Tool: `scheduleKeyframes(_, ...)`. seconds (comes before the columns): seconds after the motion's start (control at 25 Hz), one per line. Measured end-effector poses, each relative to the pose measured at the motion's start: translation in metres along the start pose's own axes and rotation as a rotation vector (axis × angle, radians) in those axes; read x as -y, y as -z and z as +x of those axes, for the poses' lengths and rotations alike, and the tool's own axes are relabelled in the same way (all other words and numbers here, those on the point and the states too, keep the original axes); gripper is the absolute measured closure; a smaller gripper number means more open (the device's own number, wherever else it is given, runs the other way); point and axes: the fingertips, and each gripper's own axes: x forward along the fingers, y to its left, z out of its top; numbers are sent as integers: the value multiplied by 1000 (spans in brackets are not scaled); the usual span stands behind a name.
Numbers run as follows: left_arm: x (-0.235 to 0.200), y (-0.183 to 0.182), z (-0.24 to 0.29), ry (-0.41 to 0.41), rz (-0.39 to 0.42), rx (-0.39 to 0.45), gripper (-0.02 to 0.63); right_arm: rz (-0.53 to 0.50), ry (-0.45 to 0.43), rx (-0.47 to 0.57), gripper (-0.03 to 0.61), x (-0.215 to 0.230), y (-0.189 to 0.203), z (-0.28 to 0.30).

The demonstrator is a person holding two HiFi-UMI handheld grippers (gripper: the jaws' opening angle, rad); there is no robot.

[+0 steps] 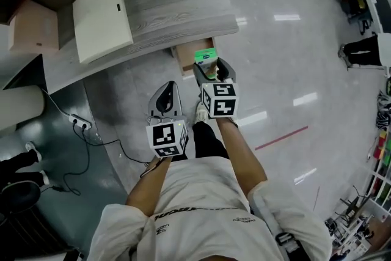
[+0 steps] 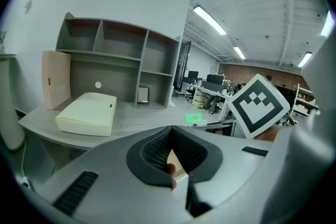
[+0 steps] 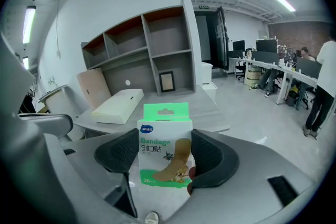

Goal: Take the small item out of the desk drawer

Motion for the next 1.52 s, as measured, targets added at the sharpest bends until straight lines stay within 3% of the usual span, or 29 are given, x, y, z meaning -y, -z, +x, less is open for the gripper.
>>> scheduleKeyframes(0.92,32,-104,-69,34,66,131,598,-58,-82,231,255,-41,-106,-142)
scheduleKeyframes(1.52,42,-146,-88,37,99,223,598,-86,-95,324,255,-43,-135,-188)
